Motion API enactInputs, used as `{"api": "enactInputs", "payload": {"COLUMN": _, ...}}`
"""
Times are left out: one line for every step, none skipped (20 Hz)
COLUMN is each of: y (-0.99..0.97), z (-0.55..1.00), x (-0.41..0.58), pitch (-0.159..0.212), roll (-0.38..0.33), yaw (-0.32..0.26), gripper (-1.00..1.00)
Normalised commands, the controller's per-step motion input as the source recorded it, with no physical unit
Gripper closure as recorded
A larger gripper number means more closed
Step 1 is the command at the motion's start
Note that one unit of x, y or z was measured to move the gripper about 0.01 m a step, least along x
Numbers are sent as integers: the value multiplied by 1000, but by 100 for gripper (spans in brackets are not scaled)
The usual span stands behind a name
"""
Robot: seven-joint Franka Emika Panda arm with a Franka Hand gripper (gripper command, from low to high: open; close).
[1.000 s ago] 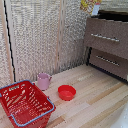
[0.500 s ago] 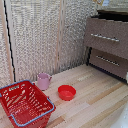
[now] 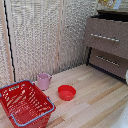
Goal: Shift your gripper thoughtfully near the cereal snack bar. Tenderly grip the snack bar with your precision device. Carefully hover the precision device above the first drawer installation and invite the snack bar to descend into the first drawer installation.
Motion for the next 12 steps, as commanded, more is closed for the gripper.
{"api": "enactInputs", "payload": {"y": -637, "z": 3, "x": -31, "pitch": 247, "roll": -124, "yaw": 77, "gripper": 100}}
{"api": "enactInputs", "payload": {"y": -629, "z": 0, "x": -97, "pitch": 254, "roll": -174, "yaw": 48, "gripper": 100}}
{"api": "enactInputs", "payload": {"y": -623, "z": 0, "x": -103, "pitch": 254, "roll": -190, "yaw": 39, "gripper": 100}}
{"api": "enactInputs", "payload": {"y": -614, "z": 0, "x": -86, "pitch": 252, "roll": -197, "yaw": 30, "gripper": 100}}
{"api": "enactInputs", "payload": {"y": -617, "z": 0, "x": -77, "pitch": 256, "roll": -195, "yaw": 27, "gripper": 100}}
{"api": "enactInputs", "payload": {"y": -586, "z": 37, "x": -57, "pitch": 236, "roll": -182, "yaw": 40, "gripper": 100}}
{"api": "enactInputs", "payload": {"y": -591, "z": 140, "x": 0, "pitch": 214, "roll": -134, "yaw": 68, "gripper": 100}}
{"api": "enactInputs", "payload": {"y": -534, "z": 194, "x": 0, "pitch": 236, "roll": -89, "yaw": 88, "gripper": 100}}
{"api": "enactInputs", "payload": {"y": -389, "z": 140, "x": 0, "pitch": 249, "roll": -58, "yaw": 116, "gripper": 100}}
{"api": "enactInputs", "payload": {"y": -180, "z": 51, "x": 154, "pitch": 238, "roll": -43, "yaw": 133, "gripper": -100}}
{"api": "enactInputs", "payload": {"y": 0, "z": 0, "x": 283, "pitch": 216, "roll": -64, "yaw": 94, "gripper": -100}}
{"api": "enactInputs", "payload": {"y": 0, "z": -97, "x": 257, "pitch": 75, "roll": -52, "yaw": 25, "gripper": -100}}
